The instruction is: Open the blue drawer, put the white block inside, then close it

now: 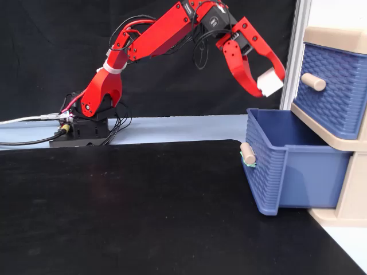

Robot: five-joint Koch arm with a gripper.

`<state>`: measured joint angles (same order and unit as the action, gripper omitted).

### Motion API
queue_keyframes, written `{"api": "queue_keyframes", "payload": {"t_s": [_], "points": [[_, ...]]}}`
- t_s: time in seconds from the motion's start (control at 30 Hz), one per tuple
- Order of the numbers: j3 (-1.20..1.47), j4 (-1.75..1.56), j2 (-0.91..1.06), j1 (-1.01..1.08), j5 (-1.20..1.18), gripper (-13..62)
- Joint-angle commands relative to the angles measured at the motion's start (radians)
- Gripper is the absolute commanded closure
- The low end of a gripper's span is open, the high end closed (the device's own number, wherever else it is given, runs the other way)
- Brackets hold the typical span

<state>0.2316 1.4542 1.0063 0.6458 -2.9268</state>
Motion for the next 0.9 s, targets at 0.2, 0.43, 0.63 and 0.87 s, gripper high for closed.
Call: {"api": "queue_keyframes", "payload": {"t_s": [0.2,0.43,0.63,0.87], "points": [[-0.044,-0.012,0.005,0.021,-0.026,18.5],[-0.034,0.333,0.103,0.184,0.202,17.7],[0.002,0.505,0.052,0.242,0.488,17.6],[-0.003,0.468,-0.057,0.181,0.474,17.6]]}}
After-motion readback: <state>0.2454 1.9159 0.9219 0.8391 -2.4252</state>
